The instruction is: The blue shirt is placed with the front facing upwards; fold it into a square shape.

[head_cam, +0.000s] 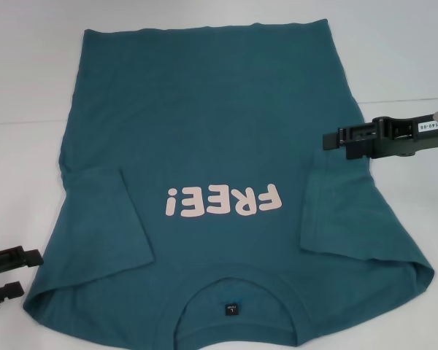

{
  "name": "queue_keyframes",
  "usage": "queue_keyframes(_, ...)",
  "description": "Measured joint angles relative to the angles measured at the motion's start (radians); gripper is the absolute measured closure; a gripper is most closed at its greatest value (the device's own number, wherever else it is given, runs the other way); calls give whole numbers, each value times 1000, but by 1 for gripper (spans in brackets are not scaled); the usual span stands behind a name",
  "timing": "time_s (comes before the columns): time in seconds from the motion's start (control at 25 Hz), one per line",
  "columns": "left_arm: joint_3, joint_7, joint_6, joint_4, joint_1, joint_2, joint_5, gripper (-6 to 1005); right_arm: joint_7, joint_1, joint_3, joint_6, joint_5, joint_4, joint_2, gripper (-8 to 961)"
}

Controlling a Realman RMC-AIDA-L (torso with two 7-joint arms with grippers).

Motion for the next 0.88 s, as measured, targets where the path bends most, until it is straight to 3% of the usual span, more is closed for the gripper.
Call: queue_keyframes(0.88,6,-6,-53,-13,-3,1,55,220,0,-4,8,0,0,0,-1,149)
